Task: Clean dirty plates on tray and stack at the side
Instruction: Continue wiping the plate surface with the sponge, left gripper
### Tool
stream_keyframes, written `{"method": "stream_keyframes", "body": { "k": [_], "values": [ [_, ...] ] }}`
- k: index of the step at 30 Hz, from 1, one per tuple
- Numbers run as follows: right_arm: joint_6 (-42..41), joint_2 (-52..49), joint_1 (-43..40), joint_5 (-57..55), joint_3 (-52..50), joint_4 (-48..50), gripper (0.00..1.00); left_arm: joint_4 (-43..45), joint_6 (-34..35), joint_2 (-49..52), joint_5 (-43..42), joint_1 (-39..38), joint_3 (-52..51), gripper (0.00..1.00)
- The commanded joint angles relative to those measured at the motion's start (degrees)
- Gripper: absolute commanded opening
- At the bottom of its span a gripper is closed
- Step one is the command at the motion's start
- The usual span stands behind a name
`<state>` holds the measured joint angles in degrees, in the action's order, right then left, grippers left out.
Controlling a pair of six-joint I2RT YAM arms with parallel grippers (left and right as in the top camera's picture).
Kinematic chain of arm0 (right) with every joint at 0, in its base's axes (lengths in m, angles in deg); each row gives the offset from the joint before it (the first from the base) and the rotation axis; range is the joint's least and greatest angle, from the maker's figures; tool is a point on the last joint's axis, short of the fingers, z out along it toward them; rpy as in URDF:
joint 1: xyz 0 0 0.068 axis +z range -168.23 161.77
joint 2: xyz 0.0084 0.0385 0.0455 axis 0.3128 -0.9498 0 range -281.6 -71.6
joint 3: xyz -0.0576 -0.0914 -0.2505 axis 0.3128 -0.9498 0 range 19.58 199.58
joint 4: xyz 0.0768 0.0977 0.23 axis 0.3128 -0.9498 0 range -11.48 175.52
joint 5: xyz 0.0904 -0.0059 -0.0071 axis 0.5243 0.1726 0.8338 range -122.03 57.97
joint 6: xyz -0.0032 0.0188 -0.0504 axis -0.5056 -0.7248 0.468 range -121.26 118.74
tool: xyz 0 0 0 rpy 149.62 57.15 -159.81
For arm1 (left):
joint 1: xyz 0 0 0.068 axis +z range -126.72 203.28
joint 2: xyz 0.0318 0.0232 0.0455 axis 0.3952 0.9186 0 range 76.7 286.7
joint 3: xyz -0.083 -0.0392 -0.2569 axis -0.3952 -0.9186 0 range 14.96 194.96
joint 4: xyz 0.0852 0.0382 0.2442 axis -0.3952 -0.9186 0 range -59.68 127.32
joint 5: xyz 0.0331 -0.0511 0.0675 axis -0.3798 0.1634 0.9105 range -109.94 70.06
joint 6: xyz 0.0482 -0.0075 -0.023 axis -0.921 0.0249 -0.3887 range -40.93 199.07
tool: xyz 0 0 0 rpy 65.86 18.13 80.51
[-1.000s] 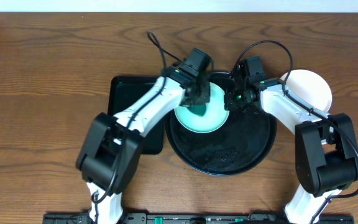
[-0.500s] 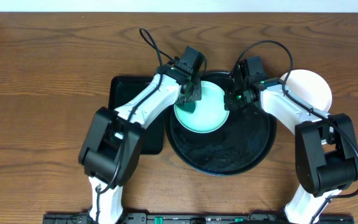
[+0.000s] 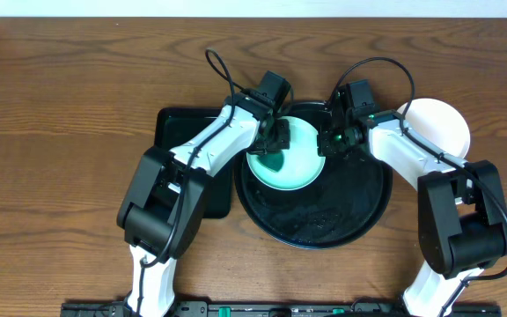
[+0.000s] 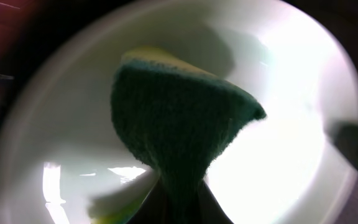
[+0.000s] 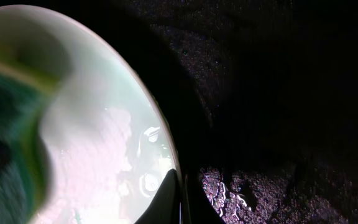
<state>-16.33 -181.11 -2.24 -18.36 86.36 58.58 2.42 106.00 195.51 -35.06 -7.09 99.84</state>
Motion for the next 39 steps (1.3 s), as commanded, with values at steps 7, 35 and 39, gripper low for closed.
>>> {"method": "stream_keyframes", "body": {
  "k": [7, 35, 39],
  "values": [
    [-0.07, -0.33, 0.61, 0.72, -0.15, 0.26, 0.01, 1.99, -0.72, 0.07, -9.97, -0.81, 0.87, 0.08],
    [-0.07, -0.33, 0.61, 0.72, -0.15, 0.26, 0.01, -1.90, -1.11, -1.57, 15.15, -1.33, -2.84, 0.09],
    [-0.07, -0.33, 0.61, 0.72, -0.15, 0.28, 0.01, -1.92, -0.46, -1.22, 12.92, -2.60, -3.67, 0.08]
  ]
}}
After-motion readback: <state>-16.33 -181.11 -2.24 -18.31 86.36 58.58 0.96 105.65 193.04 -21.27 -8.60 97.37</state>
